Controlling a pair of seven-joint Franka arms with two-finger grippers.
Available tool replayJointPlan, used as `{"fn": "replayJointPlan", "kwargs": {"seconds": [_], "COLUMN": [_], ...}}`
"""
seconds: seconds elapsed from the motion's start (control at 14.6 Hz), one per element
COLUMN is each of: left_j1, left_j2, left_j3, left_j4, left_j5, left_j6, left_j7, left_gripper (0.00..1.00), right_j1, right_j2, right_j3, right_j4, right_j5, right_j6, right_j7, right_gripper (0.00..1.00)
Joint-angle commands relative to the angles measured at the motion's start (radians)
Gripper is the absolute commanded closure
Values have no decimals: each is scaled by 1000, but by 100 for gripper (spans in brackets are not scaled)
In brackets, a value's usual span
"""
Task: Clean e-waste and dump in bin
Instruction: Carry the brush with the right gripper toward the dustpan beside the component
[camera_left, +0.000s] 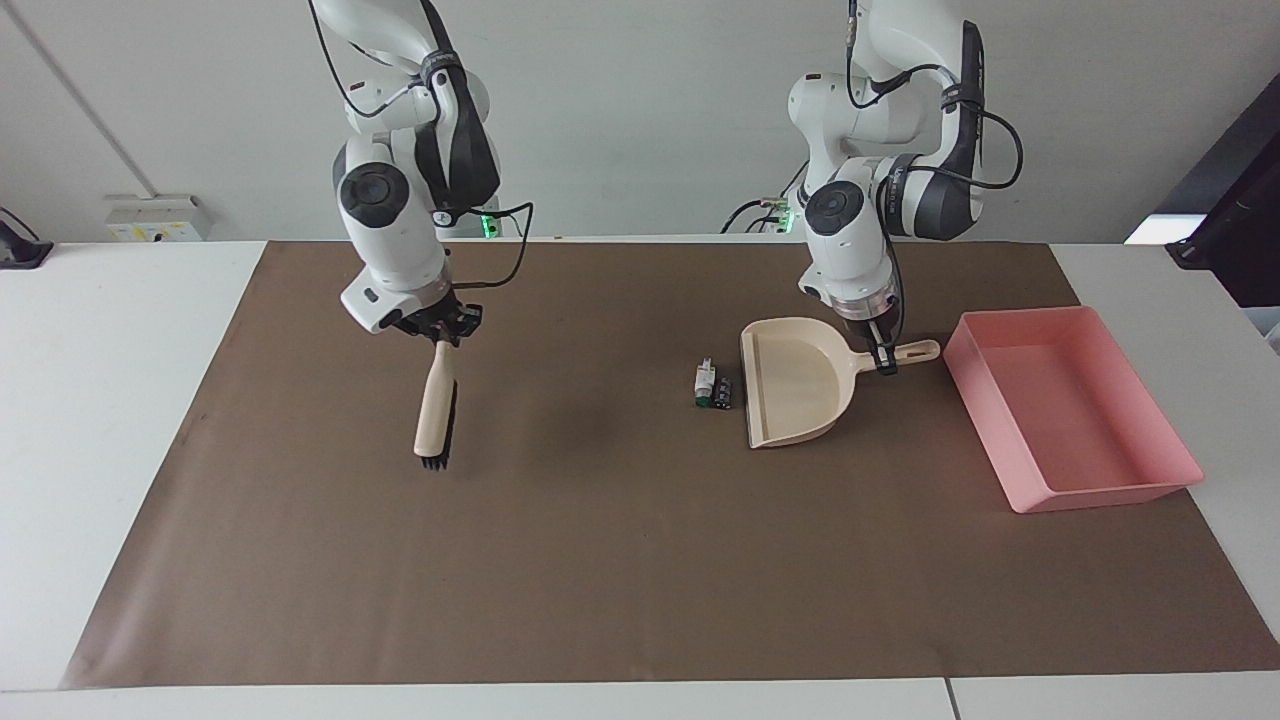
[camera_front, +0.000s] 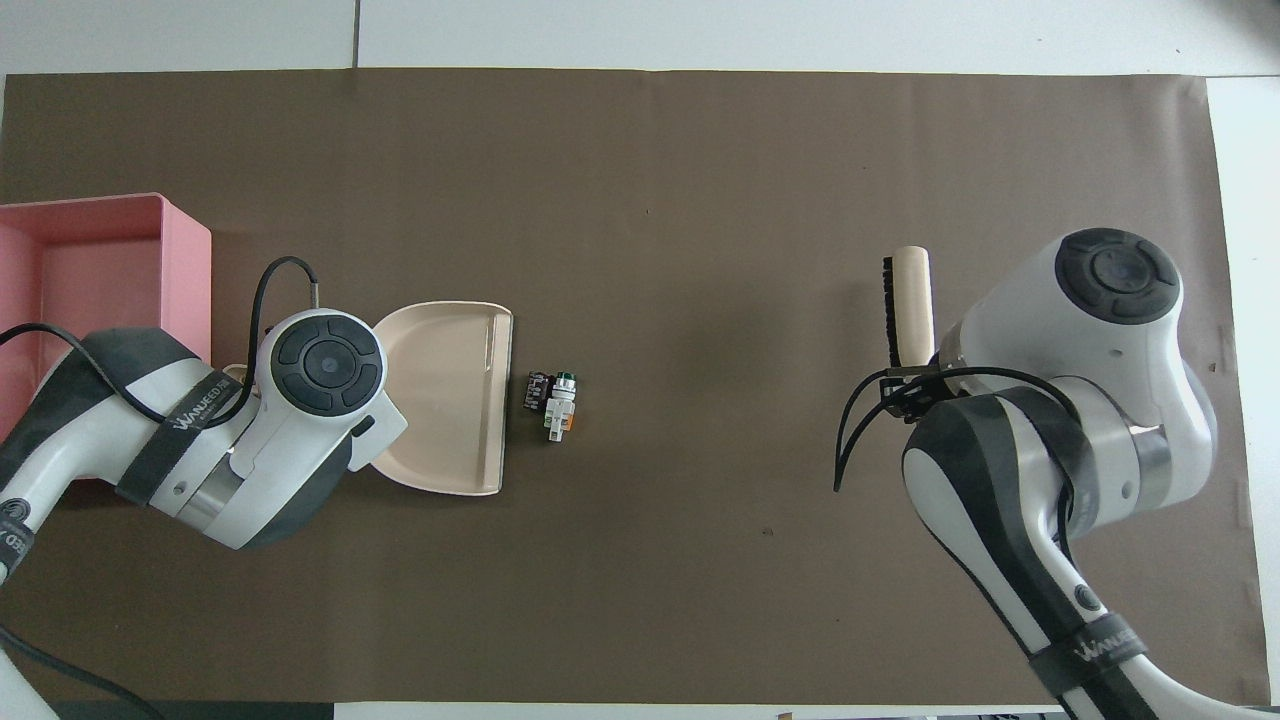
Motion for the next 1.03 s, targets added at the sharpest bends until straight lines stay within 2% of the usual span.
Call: {"fn": "replayJointPlan", "kwargs": {"seconds": [0.0,0.41,0.75,0.82,0.96], "left_j1": [-26,-37,-38,-38,-37], "left_j2": [5,4,-1,-4,-5], "left_j3": [11,11,11,11,11], "left_j4": [1,-14,-31,-36,-39], "left_j5": [28,33,36,36,36], "left_j6": [-24,-30,-28,-30,-24], "left_j7": [-21,-47,-59,-61,-61], "left_gripper": [100,100,100,100,100], "right_j1": [121,318,375,392,441], "right_j2": [2,28,42,68,171], "right_j3": [-5,0,0,0,0], "right_j4": [9,14,20,29,122], "right_j5": [-23,-5,40,40,35], "right_j6": [-15,10,59,68,64], "right_j7": [98,283,318,327,387], "right_gripper": [100,100,100,100,100]}}
